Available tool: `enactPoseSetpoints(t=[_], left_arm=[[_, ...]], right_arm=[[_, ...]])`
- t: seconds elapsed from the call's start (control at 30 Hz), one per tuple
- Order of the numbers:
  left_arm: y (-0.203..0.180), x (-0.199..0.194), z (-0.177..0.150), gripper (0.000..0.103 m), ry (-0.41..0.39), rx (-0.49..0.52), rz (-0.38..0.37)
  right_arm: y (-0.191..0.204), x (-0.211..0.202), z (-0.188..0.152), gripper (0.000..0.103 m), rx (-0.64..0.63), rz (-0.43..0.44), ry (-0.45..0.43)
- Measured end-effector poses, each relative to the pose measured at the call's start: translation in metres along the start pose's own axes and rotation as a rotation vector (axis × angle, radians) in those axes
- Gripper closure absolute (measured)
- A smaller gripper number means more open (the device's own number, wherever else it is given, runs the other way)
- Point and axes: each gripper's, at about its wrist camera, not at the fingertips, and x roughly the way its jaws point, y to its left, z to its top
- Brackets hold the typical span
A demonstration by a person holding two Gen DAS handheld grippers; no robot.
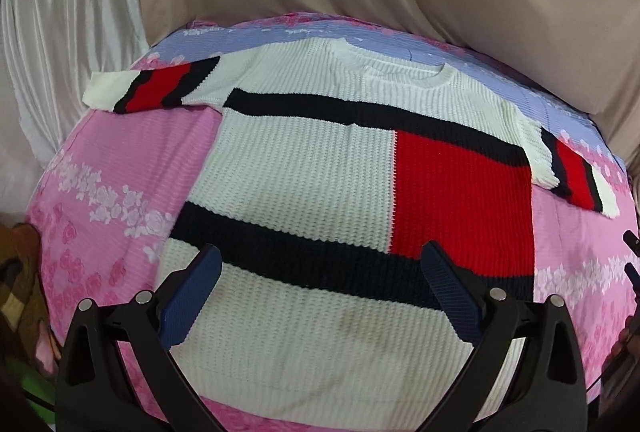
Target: Fold small clothes
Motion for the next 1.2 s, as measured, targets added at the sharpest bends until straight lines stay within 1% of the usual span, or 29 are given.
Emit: enactPoseSetpoints(t=[0.1,0.2,0.37,0.4,0.43,0.47,0.5,0.53,0.6,0.7,0.77,0.8,0.9,0.97,1.0,1.03,1.07,1.1,1.13,1.2], left_arm=[[-0.019,0.007,0.001,0.006,0.009,0.003,0.040],[-0.029,0.011,0.004,0.005,0.009,-0.017,0.060],[-0.038,0.021,0.007,0.005,0.015,-0.025,0.109],[-0.037,0.023,0.008,0.005,0.017,-0.030,0.119],[-0.036,0.024,0.009,0.005,0.019,-0.037,0.128],[-0.035,0.026,0.010,0.005,0.021,-0.044,0.135],[-0.034,0.028,0.011,0.005,0.022,-0.047,0.143],[-0.031,0.029,0.013,0.005,0.022,-0.051,0.151],[-0.025,0.032,0.017,0.005,0.022,-0.063,0.162],[-0.012,0.037,0.025,0.005,0.026,-0.085,0.169],[-0.003,0.041,0.031,0.005,0.027,-0.095,0.167],[0.002,0.042,0.034,0.005,0.026,-0.099,0.165],[0.018,0.044,0.041,0.005,0.023,-0.119,0.155],[0.033,0.044,0.047,0.005,0.018,-0.137,0.147],[0.039,0.044,0.049,0.005,0.015,-0.144,0.145],[0.049,0.045,0.052,0.005,0.016,-0.154,0.143],[0.056,0.046,0.054,0.005,0.020,-0.161,0.139],[0.065,0.049,0.057,0.005,0.029,-0.172,0.132],[0.072,0.052,0.058,0.005,0.038,-0.182,0.128],[0.087,0.057,0.065,0.005,0.050,-0.199,0.097]], right_arm=[[-0.026,0.040,0.041,0.028,0.014,-0.033,-0.003],[-0.041,0.073,0.068,0.028,0.032,-0.044,0.005],[-0.052,0.120,0.088,0.027,0.055,-0.061,0.056],[-0.050,0.121,0.090,0.027,0.045,-0.064,0.038],[-0.046,0.126,0.094,0.029,0.022,-0.057,0.039],[-0.043,0.128,0.096,0.046,0.010,-0.044,0.040],[-0.040,0.130,0.099,0.091,0.000,-0.009,0.049],[-0.037,0.133,0.103,0.095,0.007,0.036,0.073],[-0.022,0.118,0.110,0.095,0.008,0.089,0.029],[0.021,0.087,0.120,0.095,-0.048,0.192,-0.029],[0.068,0.066,0.124,0.095,-0.106,0.283,-0.054],[0.099,0.056,0.123,0.095,-0.149,0.335,-0.061],[0.186,0.041,0.107,0.095,-0.276,0.456,-0.050],[0.257,0.039,0.081,0.095,-0.382,0.540,-0.013],[0.295,0.045,0.061,0.095,-0.435,0.586,0.033],[0.326,0.053,0.040,0.093,-0.487,0.607,0.077],[0.349,0.060,0.019,0.090,-0.531,0.606,0.108],[0.371,0.068,-0.006,0.085,-0.581,0.595,0.144],[0.390,0.076,-0.033,0.082,-0.636,0.570,0.183],[0.405,0.073,-0.073,0.070,-0.697,0.546,0.207]])
